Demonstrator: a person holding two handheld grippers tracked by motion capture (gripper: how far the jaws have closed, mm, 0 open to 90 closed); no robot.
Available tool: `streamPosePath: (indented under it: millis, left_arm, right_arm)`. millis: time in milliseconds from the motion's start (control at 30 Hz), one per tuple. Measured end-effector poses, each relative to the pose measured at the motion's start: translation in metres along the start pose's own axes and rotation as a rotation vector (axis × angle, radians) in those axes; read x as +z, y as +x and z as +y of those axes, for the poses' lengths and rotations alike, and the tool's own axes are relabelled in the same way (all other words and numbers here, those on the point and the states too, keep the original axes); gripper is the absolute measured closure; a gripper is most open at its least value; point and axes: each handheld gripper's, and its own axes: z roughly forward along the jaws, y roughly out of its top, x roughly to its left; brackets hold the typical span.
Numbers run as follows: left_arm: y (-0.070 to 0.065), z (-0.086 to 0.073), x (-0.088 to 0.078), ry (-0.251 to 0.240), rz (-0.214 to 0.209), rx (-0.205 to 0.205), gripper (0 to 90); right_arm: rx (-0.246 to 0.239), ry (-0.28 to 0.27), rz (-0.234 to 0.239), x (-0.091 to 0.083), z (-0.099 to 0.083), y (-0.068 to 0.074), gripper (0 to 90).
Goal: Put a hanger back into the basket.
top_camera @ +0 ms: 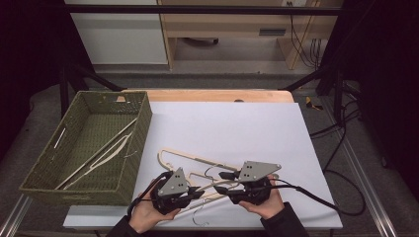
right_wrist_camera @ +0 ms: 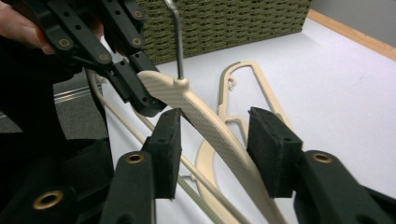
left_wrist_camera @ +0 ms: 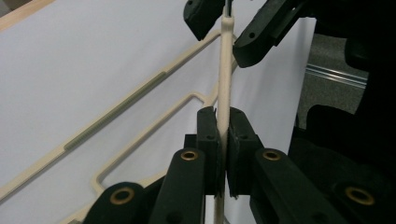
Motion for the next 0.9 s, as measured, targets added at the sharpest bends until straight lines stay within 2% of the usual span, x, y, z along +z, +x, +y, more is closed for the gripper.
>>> streamPosePath:
  millis: [67,100,133,200,433,667,800,900]
  left_arm:
    - [-0.001,0.001,-0.001,-0.004,0.013,0.000,86.2]
    - [-0.001,0.001,-0.002,-0.002,0.023,0.000,86.3]
    - [0.000,0.001,-0.003,-0.001,0.031,-0.007,86.3]
    - [0.002,0.000,-0.005,-0.014,0.042,-0.021,86.3]
    - [0.005,0.002,-0.015,-0.039,0.106,-0.044,86.3]
    - [0.010,0.007,-0.032,-0.076,0.159,-0.064,86.2]
    - [0.013,0.013,-0.048,-0.107,0.191,-0.064,86.3]
    - [0.016,0.021,-0.064,-0.131,0.209,-0.051,86.2]
  right_arm:
    - [0.001,-0.007,-0.014,-0.002,0.001,0.000,50.3]
    - [0.004,-0.020,-0.020,-0.004,0.000,-0.001,45.1]
    - [0.004,-0.020,-0.020,-0.004,0.000,-0.001,45.1]
    - [0.013,-0.040,-0.035,-0.008,0.000,-0.002,39.2]
    - [0.067,-0.089,-0.128,-0.026,-0.003,-0.014,21.4]
    - [0.129,-0.125,-0.179,-0.045,-0.009,-0.026,15.0]
    - [0.170,-0.131,-0.212,-0.050,-0.014,-0.033,11.6]
    - [0.180,-0.126,-0.219,-0.052,-0.016,-0.036,10.8]
